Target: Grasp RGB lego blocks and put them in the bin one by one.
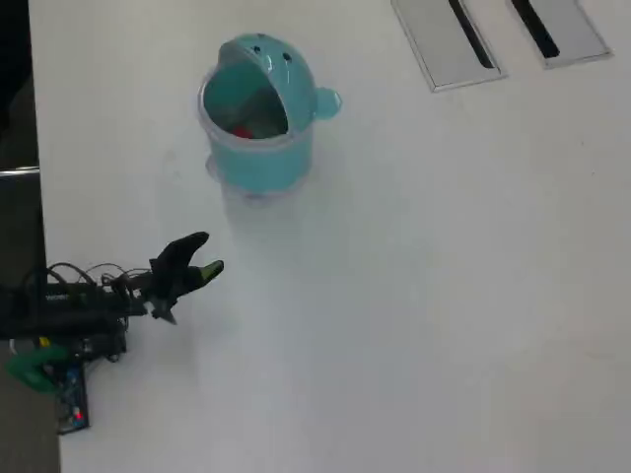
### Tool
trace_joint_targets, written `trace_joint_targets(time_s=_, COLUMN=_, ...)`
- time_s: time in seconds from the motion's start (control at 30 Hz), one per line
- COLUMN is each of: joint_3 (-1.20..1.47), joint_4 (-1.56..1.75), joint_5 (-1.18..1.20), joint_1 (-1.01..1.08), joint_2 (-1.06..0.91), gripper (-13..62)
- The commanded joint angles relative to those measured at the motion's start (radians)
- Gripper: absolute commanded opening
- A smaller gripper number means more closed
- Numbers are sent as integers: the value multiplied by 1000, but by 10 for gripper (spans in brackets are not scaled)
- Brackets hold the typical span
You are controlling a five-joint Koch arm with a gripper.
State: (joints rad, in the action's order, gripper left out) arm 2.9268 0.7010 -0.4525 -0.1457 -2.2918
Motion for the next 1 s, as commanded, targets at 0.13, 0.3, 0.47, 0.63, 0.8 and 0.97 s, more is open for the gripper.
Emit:
trace_joint_targets(time_s=0.13, joint_3=72, joint_4=278, joint_5=18, joint_1=29, joint_2=-74, gripper=322)
trace_joint_targets(time_s=0.3, joint_3=163, joint_4=356, joint_5=18, joint_1=51, joint_2=-72, gripper=322)
trace_joint_targets(time_s=0.47, joint_3=241, joint_4=407, joint_5=32, joint_1=55, joint_2=-72, gripper=322)
trace_joint_targets(time_s=0.63, joint_3=244, joint_4=393, joint_5=34, joint_1=117, joint_2=-72, gripper=326)
trace_joint_targets(time_s=0.8, joint_3=244, joint_4=270, joint_5=77, joint_1=163, joint_2=-71, gripper=348)
trace_joint_targets(time_s=0.97, joint_3=244, joint_4=114, joint_5=80, joint_1=169, joint_2=-71, gripper=356)
